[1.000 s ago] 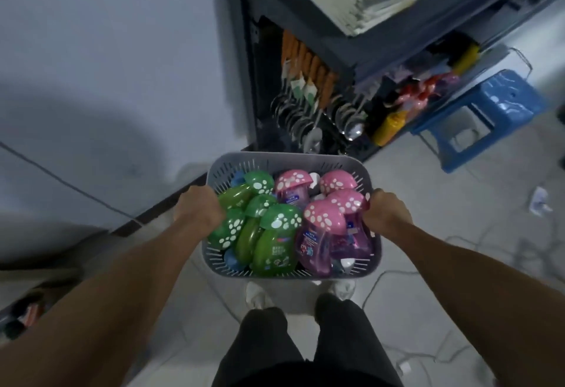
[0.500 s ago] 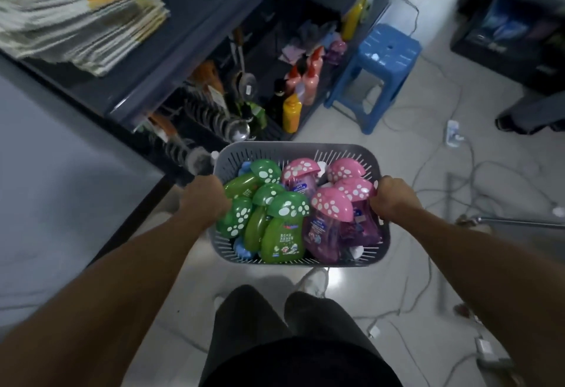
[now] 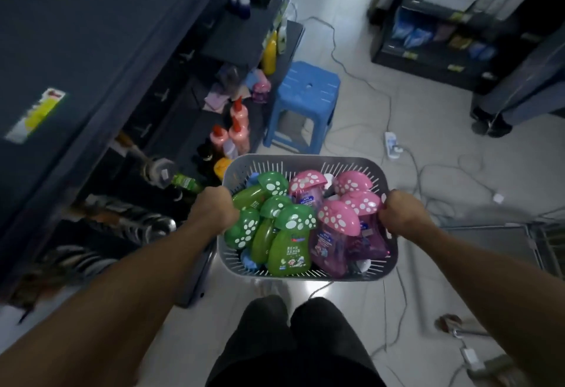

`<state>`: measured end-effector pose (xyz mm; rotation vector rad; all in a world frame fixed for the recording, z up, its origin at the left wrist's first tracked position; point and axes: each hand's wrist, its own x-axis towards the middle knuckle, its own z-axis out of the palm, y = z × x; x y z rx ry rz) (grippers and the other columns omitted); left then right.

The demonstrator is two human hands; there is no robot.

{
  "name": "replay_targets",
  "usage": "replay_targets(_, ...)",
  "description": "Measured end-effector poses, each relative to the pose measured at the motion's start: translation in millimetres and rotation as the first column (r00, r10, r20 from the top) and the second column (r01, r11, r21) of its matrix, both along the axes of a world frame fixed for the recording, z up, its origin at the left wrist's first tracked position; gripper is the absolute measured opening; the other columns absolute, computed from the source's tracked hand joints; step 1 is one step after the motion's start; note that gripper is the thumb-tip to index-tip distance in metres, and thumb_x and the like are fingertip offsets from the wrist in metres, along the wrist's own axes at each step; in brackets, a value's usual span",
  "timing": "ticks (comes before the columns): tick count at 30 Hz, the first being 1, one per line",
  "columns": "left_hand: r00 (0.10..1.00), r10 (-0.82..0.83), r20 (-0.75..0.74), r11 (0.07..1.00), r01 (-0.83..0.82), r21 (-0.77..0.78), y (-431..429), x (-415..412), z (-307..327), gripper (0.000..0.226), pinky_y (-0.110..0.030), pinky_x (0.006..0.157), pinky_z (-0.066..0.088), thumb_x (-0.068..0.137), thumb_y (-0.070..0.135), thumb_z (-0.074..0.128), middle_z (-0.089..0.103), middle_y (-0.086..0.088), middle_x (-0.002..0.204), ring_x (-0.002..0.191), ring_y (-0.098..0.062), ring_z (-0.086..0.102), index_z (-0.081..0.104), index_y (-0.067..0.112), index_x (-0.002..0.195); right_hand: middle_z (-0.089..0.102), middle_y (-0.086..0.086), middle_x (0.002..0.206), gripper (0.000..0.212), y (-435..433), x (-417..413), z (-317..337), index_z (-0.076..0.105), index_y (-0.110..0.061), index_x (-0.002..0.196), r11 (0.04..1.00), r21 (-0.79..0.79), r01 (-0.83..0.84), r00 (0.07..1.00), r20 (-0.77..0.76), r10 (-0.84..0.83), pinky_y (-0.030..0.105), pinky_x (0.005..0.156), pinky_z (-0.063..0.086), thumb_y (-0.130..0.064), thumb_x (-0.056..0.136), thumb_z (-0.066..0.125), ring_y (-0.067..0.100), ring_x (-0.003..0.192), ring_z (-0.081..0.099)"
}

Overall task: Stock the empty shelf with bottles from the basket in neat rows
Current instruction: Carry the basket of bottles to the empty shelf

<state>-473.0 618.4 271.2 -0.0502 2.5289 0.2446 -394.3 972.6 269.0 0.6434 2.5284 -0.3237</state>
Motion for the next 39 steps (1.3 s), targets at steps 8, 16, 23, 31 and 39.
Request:
replay_targets(8,0.997,-0.064,-0.031,0.998,0.064,-0.026,86.1,-137.4,13.4,0.027,-0.041,0.082,0.056,0.087,0.02,0.063,0.064,-0.018,0.116,0.103,-0.037,0.065,0.066,0.004,0.107,0.064,0.007,0.074,0.007,73.9,-108.7,5.8,0.059,-0.004,0.086,0.996,-0.012,0.093,0.996,-0.011,-0.093,0.031,0.06,0.052,-0.012,0.085,0.059,0.025,0.066,0.062)
replay_targets(16,0.999,0.049,-0.02,0.998,-0.05,-0.045,162.7,-238.4,4.9,0.022,-0.038,0.077,0.058,0.087,0.02,0.063,0.068,-0.014,0.108,0.096,-0.033,0.067,0.067,0.005,0.102,0.071,0.013,0.091,0.014,161.6,-244.1,-12.5,0.065,-0.006,0.095,1.0,-0.013,-0.027,1.0,-0.016,0.027,0.03,0.067,0.048,-0.015,0.087,0.057,0.027,0.073,0.06)
replay_targets(23,0.986,0.165,0.023,0.986,-0.164,-0.04,201.4,-305.3,-15.8,0.029,-0.038,0.082,0.056,0.083,0.021,0.06,0.066,-0.015,0.112,0.103,-0.033,0.065,0.068,0.007,0.106,0.061,0.001,0.072,0.011,209.7,-379.4,-8.5,0.057,-0.012,0.083,0.987,0.018,-0.163,0.987,-0.009,0.163,0.03,0.058,0.05,-0.019,0.09,0.059,0.017,0.064,0.061)
replay_targets(31,0.884,0.466,0.04,0.885,-0.466,-0.018,229.0,-381.5,-42.4,0.026,-0.033,0.069,0.05,0.079,0.028,0.07,0.065,-0.011,0.109,0.099,-0.032,0.066,0.059,0.013,0.097,0.069,0.014,0.089,0.017,224.6,-537.7,-19.4,0.053,-0.009,0.08,0.927,0.062,-0.371,0.929,0.015,0.371,0.032,0.063,0.05,-0.021,0.089,0.06,0.028,0.073,0.065)
replay_targets(39,0.662,0.736,0.138,0.671,-0.741,-0.028,252.6,-417.8,-63.1,0.032,-0.034,0.067,0.046,0.087,0.019,0.065,0.067,-0.018,0.112,0.101,-0.034,0.066,0.061,0.001,0.113,0.07,0.017,0.1,0.026,198.1,-684.1,-40.9,0.056,-0.005,0.108,0.751,0.032,-0.66,0.752,0.028,0.659,0.043,0.073,0.059,-0.025,0.092,0.059,0.035,0.084,0.068)
